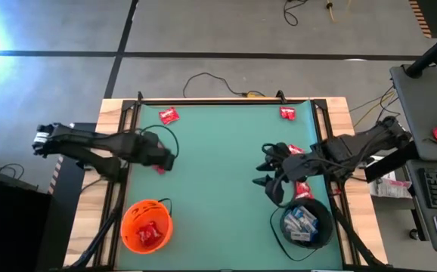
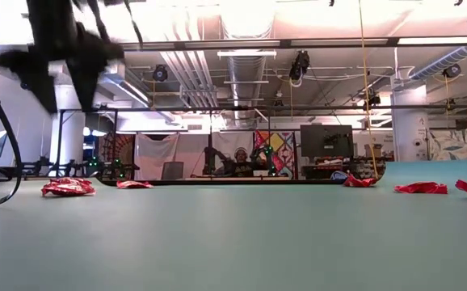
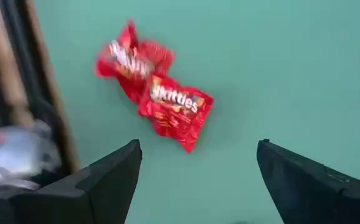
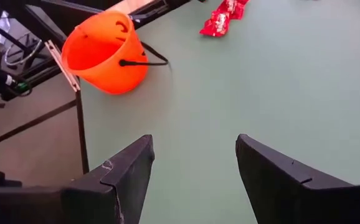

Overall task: Sort candy by brand, put in halloween buckets
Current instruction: Put the red chocolate candy into the orange bucket

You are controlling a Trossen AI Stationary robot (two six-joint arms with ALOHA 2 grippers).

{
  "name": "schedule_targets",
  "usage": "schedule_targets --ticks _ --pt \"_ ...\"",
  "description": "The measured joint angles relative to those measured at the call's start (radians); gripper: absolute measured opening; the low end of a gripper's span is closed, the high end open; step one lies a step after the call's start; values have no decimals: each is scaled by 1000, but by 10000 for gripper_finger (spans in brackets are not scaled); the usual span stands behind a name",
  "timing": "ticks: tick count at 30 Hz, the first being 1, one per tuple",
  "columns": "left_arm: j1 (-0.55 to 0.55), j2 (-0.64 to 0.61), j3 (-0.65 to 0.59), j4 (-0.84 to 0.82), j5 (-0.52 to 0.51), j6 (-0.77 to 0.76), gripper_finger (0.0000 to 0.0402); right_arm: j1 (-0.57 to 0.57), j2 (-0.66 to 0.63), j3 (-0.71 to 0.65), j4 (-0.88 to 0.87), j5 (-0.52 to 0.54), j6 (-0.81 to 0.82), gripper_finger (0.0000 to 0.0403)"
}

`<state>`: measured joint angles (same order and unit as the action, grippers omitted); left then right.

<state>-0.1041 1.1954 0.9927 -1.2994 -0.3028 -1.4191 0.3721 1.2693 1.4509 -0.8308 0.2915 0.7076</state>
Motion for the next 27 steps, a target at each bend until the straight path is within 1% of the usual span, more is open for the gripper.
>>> schedule_targets --ticks 1,3,6,9,14,17,20,24,27 --pt "36 3 -49 66 25 -13 303 0 5 0 -1 0 4 219" --pt "81 12 -125 198 40 -50 303 0 17 0 -1 0 10 219" --pt "101 30 -210 331 3 -186 303 0 29 0 -2 -3 11 219" --pt "102 66 -273 326 -15 -348 303 0 34 0 -3 -3 -2 219" --pt "102 121 -356 352 -33 -550 303 3 35 0 -6 -5 -44 219" --pt "103 160 -389 439 -71 -599 303 3 35 0 -20 -13 -54 219" --pt "110 215 -406 497 -72 -645 303 2 34 0 -44 -34 -55 219" --pt "110 289 -395 484 -80 -729 298 3 35 0 -61 -39 -69 219" --pt "110 329 -361 467 -69 -683 270 2 35 0 -78 -40 -80 219"
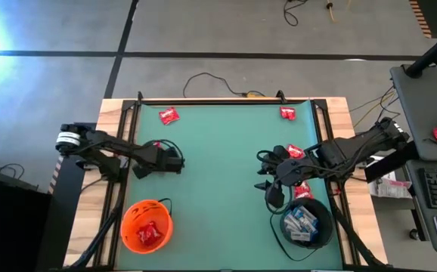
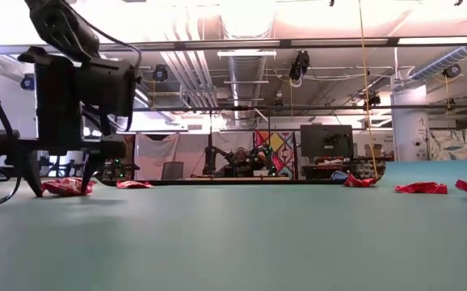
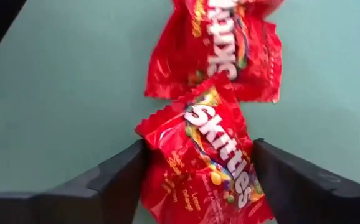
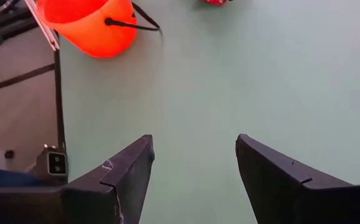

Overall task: Sort candy by brand, put in halloween buckets
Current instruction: Put the red chocolate candy into the orange bucket

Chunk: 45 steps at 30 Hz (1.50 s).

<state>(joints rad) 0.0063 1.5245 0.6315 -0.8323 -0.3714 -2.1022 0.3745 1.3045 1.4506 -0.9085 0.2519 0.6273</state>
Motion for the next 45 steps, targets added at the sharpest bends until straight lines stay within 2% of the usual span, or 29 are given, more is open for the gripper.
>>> schedule_targets --ticks 3,8,11,13,17,21,25,28,32,36,40,45 --pt "0 41 47 -37 3 56 215 0 -1 0 -25 -33 -12 219" --pt "2 78 80 -88 35 187 100 -8 -13 6 -78 -214 -102 219" --pt "-16 57 100 -101 61 252 39 -8 -19 38 -128 -226 -106 219" --pt "-27 24 133 -99 71 323 15 -8 -24 49 -165 -226 -113 219" --pt "-86 -68 249 -129 74 550 28 -6 -33 50 -201 -226 -114 219" --pt "-192 -139 435 -230 163 711 37 -6 -36 50 -273 -228 -117 219" --pt "-334 -157 618 -386 428 741 33 -6 -38 49 -340 -246 -147 219" --pt "-489 -157 707 -446 483 641 27 -6 -49 49 -343 -291 -175 219" --pt "-680 -151 714 -450 494 426 21 -5 -73 49 -344 -305 -181 219" --pt "-796 -132 652 -427 494 285 25 -1 -97 49 -344 -315 -179 219" --pt "-812 -103 579 -352 504 249 50 61 -116 51 -343 -375 -113 219" --pt "-802 -79 539 -308 588 235 112 159 -133 52 -344 -377 -12 219"
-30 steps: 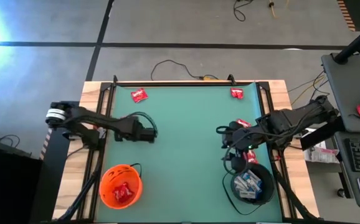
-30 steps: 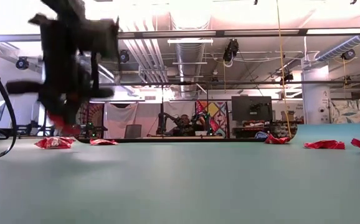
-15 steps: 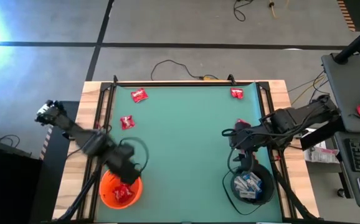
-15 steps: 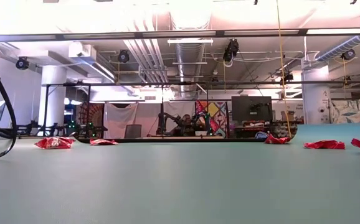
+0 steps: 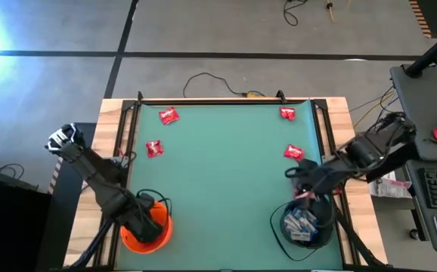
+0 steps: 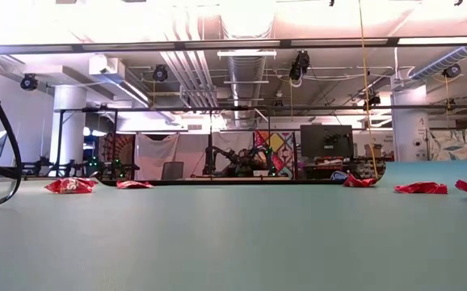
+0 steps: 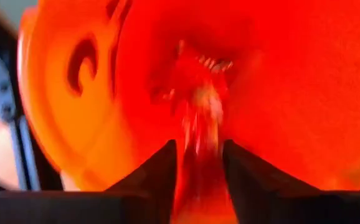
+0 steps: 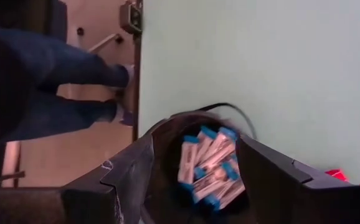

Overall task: Sort candy by brand, put in halloween buckets
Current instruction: Put the red chocolate candy into the orange bucket

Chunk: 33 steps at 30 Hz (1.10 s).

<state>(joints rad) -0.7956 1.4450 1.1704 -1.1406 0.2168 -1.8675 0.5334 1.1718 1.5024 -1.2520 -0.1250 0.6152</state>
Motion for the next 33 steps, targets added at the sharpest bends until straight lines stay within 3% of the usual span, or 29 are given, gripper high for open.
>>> schedule_targets --ticks 3,6,8,13,17,20,26,29,33 --pt "12 0 0 -3 102 -16 154 49 -7 0 0 1 48 219" --pt "25 -1 75 -10 100 15 186 103 -17 16 -2 1 105 219" --pt "42 -2 138 -62 -8 23 200 147 -25 31 4 26 129 219" --pt "166 -4 255 -325 -426 -15 213 249 -29 45 11 206 210 219" --pt "369 -4 263 -414 -534 126 210 285 -27 47 33 246 256 219" --pt "555 -4 199 -405 -547 218 210 295 -25 44 54 265 264 219" --pt "886 -3 -30 -164 -495 551 214 293 -25 43 97 367 258 219" --pt "968 -13 -139 -24 -510 636 222 293 -24 43 126 425 252 219" --pt "1037 -37 -279 183 -499 642 242 293 -17 43 176 541 192 219"
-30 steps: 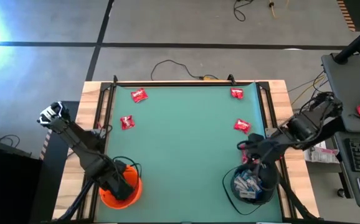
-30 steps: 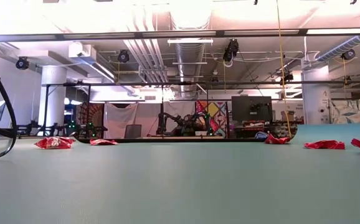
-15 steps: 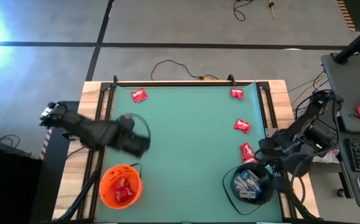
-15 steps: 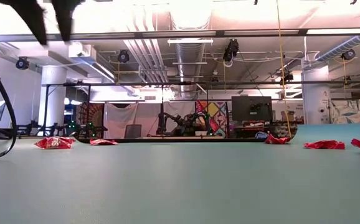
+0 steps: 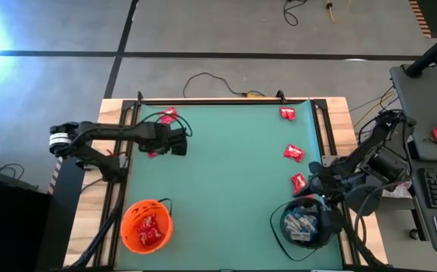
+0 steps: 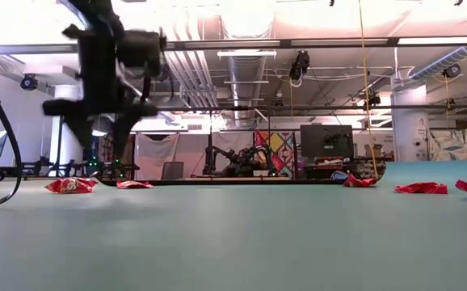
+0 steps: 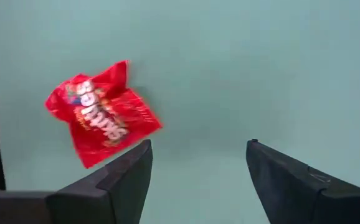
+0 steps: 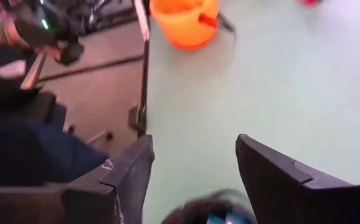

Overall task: Sort candy by brand, put in halloween buckets
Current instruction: Put the red chocolate candy into the orange bucket

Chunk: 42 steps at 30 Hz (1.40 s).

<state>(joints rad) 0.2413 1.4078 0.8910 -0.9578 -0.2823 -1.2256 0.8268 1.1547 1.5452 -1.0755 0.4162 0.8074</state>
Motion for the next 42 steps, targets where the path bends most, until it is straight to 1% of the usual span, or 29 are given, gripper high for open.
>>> schedule_targets --ticks 2,4,7,9,10,12,14,16,19,22,24,27,31,36,39,42 --pt "20 0 -50 8 -8 -33 255 -2 0 0 22 39 -19 219" --pt "21 -2 -83 -33 -40 -68 271 -9 0 0 34 59 -32 219" --pt "26 -18 -121 -74 -66 -108 296 -16 0 0 48 63 -37 219" --pt "40 -41 -160 -58 -72 -149 311 -16 -1 0 49 65 -37 219" --pt "48 -52 -182 -34 -80 -179 316 -16 -1 0 48 72 -39 219" --pt "61 -79 -235 22 -109 -259 324 -21 -1 0 38 122 -47 219" --pt "74 -107 -292 66 -136 -344 326 -22 -1 -1 26 172 -47 219" --pt "88 -131 -345 111 -146 -417 326 -23 -1 -1 29 196 -50 219" --pt "96 -155 -412 214 -168 -453 326 -23 -1 -1 29 206 -50 219" --pt "96 -160 -452 335 -195 -434 326 -23 -1 -1 30 213 -50 219" --pt "96 -150 -456 382 -222 -430 323 -23 -1 -1 31 214 -49 219" --pt "96 -129 -451 394 -255 -433 317 -23 -1 -1 36 215 -46 219" --pt "97 -99 -424 435 -303 -412 312 -23 -1 -1 36 214 2 219" --pt "96 -63 -404 500 -315 -345 311 -23 2 -1 36 214 31 219" --pt "96 -29 -402 489 -316 -355 310 -23 7 -1 38 204 46 219" --pt "95 6 -401 490 -320 -357 310 -23 12 -1 39 164 88 219"
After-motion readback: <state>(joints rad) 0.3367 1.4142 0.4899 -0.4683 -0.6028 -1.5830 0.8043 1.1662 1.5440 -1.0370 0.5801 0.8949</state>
